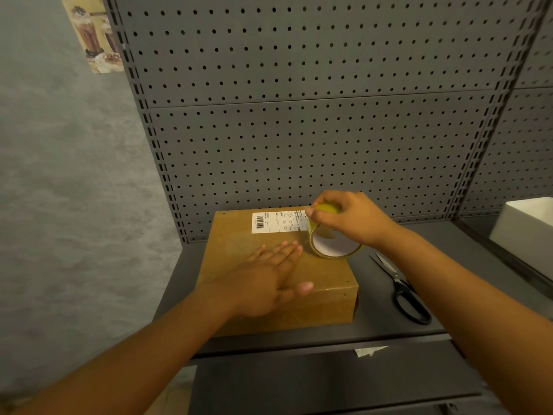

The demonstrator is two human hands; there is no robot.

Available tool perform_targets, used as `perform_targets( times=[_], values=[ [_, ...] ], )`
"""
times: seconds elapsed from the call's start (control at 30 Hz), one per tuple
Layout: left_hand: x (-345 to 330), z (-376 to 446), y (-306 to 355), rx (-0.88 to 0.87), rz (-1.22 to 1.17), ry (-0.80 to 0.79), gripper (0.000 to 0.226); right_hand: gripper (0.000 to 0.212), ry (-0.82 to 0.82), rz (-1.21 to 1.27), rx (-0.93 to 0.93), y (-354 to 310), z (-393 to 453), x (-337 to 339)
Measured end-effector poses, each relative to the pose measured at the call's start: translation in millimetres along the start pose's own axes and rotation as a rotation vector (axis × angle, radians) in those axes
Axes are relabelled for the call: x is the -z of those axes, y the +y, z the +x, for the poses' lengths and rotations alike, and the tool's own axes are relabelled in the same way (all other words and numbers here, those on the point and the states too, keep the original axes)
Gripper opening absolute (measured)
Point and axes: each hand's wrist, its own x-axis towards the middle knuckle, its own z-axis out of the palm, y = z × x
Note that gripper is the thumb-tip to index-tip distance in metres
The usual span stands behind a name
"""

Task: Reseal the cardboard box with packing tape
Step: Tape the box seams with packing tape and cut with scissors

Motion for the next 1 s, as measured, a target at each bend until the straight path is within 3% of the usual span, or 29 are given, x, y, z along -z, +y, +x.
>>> perform_targets(
  times=[0.27,0.47,0.77,1.0],
  values=[
    [1.4,4.5,4.1,-0.014,-0.04,0.039,0.081,0.028,0.01,0.016,0.007,1.8,-1.1,-1.0],
    [-8.2,9.1,2.3,-0.036,0.096,0.059,0.099,0.029,0.017,0.006,0.025,0.6,-1.2,-2.8],
    [7.0,6.9,-0.4,-0.044,-0.089,0.013,0.099,0.025,0.025,0.032,0.02,0.5,-4.7,-0.6],
    [4.1,5.4,-3.2,-0.033,-0.056,0.058,0.102,0.027,0.015,0.025,0.009,-0.3,-5.6,-0.9]
  ],
)
